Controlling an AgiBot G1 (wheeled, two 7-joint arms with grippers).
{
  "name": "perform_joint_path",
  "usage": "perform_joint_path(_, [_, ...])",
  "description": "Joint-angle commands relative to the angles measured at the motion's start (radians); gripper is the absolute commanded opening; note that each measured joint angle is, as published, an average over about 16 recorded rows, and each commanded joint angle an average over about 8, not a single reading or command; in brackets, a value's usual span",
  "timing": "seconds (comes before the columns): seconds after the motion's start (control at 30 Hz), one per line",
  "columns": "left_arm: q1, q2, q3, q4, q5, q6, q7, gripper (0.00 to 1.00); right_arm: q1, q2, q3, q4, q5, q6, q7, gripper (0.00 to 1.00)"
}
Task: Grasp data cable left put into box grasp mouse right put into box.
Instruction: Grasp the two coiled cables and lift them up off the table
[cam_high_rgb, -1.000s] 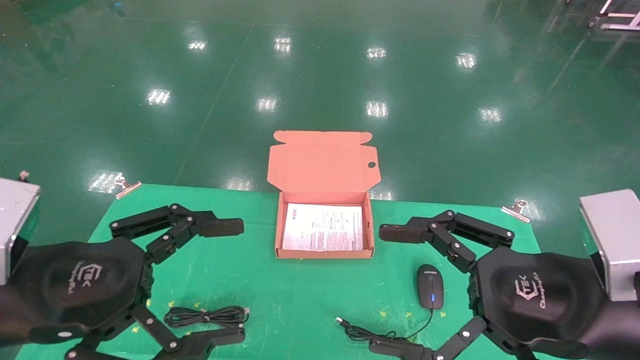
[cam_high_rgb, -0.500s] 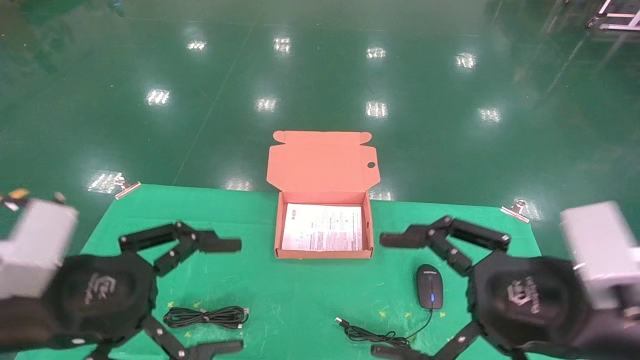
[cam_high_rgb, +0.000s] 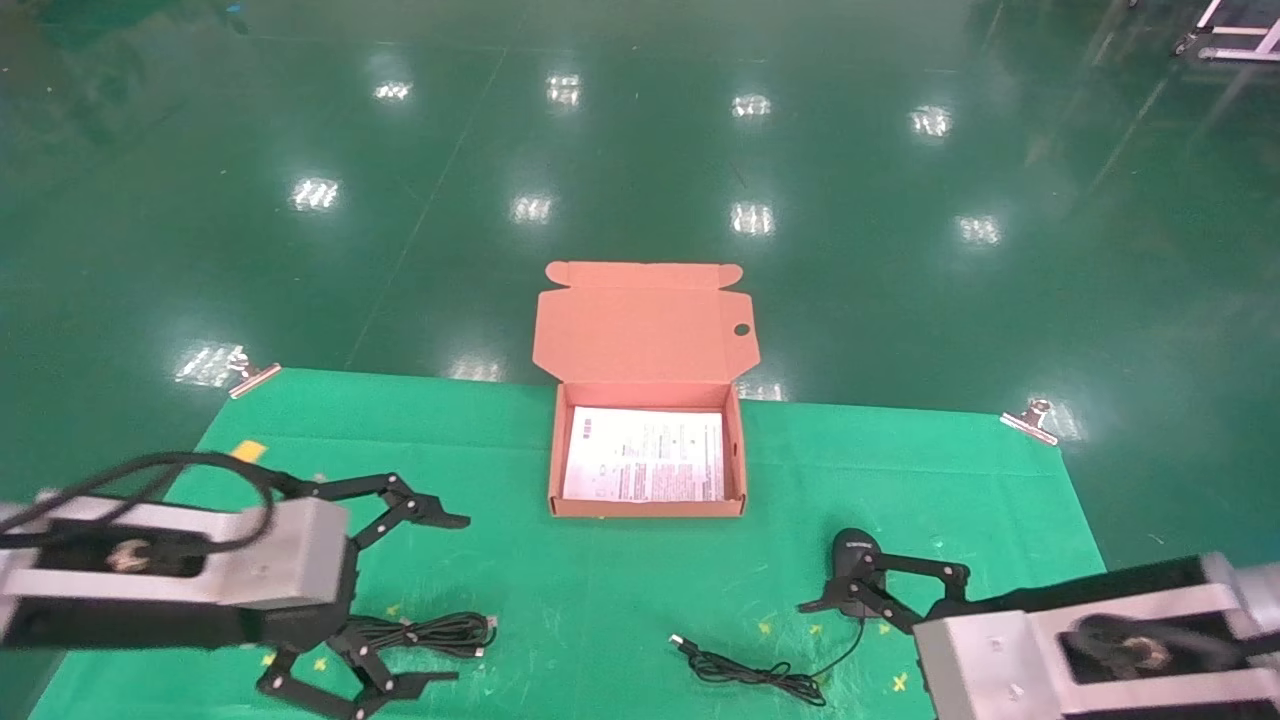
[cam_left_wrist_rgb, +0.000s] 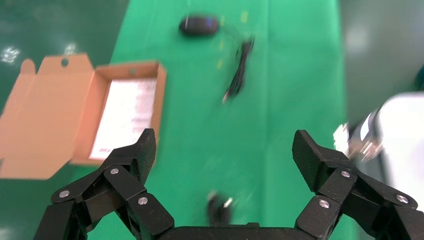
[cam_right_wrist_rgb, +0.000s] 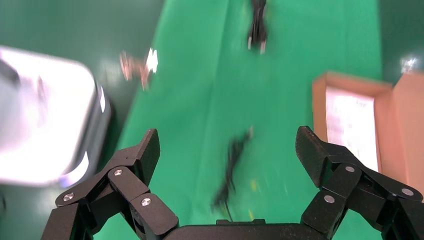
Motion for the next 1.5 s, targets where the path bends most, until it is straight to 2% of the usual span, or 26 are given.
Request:
perform_joint_path(0.03, [-0.024,0.015,0.022,-0.003,0.066,-0.007,0.013,1.00,0.036,-0.012,-0.046,0.002,-0.068,0.001,-0.024,1.00])
perform_joint_path(0.23, [-0.055,0.077,0.086,-0.005,0.232,-0.040,0.031,1.00,0.083,-0.064,-0.147,0.003,-0.245,0.026,-0.069,1.00])
perform_joint_path(0.47, [-0.051,0.143,0.161,-0.006,0.431,-0.100,0.034,1.00,0.068,-0.116,-0.227,0.002,-0.421,0.084,-0.093,1.00])
perform_joint_path(0.77, [0.007,0.203,0.229,0.007,0.630,-0.176,-0.039,1.00,-0.019,-0.154,-0.259,-0.016,-0.522,0.190,-0.019,1.00])
perform_joint_path(0.93, [0.036,0.228,0.243,0.041,0.681,-0.191,-0.119,1.00,-0.063,-0.174,-0.261,-0.039,-0.551,0.261,0.007,1.00])
perform_joint_path(1.13, [0.037,0.274,0.251,0.144,0.709,-0.217,-0.154,1.00,-0.098,-0.211,-0.259,-0.112,-0.552,0.328,0.005,1.00])
perform_joint_path(1.3, [0.015,0.323,0.242,0.295,0.686,-0.239,-0.144,1.00,-0.106,-0.258,-0.256,-0.209,-0.540,0.373,-0.024,1.00])
perform_joint_path(1.5, [-0.021,0.376,0.235,0.477,0.662,-0.269,-0.081,1.00,-0.096,-0.322,-0.256,-0.335,-0.525,0.409,-0.078,1.00])
